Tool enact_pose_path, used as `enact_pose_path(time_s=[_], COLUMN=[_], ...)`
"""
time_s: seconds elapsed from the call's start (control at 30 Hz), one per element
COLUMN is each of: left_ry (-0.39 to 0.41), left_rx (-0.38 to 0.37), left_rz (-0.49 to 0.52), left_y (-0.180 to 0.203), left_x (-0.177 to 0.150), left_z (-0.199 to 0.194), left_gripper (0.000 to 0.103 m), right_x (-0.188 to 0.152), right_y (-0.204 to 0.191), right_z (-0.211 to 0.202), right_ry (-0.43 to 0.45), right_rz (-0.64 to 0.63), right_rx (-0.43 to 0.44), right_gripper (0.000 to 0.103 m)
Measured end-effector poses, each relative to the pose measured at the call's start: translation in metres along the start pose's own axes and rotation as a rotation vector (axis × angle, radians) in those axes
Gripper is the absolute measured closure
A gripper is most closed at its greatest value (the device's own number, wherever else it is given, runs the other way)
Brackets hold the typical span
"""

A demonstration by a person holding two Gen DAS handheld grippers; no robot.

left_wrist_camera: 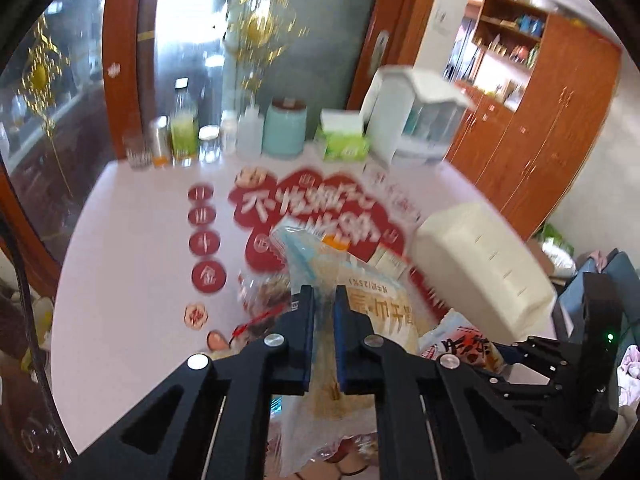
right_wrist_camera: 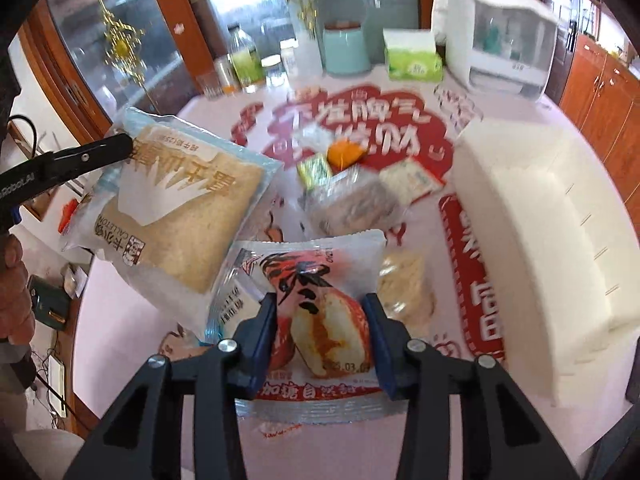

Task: Organize snacks
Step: 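Carry both packs into the white bin and open both tools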

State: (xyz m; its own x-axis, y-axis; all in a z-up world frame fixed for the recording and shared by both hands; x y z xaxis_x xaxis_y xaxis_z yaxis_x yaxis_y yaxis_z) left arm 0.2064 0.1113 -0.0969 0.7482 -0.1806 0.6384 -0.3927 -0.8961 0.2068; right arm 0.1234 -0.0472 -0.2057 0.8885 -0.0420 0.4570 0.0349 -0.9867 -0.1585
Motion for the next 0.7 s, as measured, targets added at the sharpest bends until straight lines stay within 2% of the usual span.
enact_pose_path(time_s=[0.2,0.33,0.57,0.7], left_ry=[0.084,0.132,0.158,0.143], left_rx=[-0.012,-0.01,-0.032,-0.01], left_rz=[0.018,0.039,0.129,0.153], left_y=[0.049,0.103,0.229,0.292], left_x=[0.022,0.037,0.065,0.081], left_z=[-0.027,-0.03,0.0,0.036], left_gripper=[0.097,0.097,0.097,0.097], right_x=[0.014,0.016,0.018,0.022], right_y=[0.019,0.047,0.148,0.213], right_z=[-0.045,-0.069,-0.117,-0.13], right_ry=[0.089,0.132,0.204,0.228], right_rz=[0.013,0.012,0.055,0.057], right_rx=[0.015,0.019,-0.028,-0.119], right_gripper=[0.061,0.061,0.06,0.06])
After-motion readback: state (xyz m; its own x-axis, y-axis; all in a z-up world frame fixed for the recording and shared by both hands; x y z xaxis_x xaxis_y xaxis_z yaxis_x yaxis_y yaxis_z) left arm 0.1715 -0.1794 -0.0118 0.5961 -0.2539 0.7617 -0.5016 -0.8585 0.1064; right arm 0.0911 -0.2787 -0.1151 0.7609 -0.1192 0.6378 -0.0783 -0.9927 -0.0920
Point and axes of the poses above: each gripper's, at about its wrist camera, not at the fingertips, and z roughly the way its jaws point, y to its right, x to its top, the point moved 10 cm from there along z, roughly the way its jaws point, and after that the axes turned 4 degrees about -y, right-handed, at the moved point
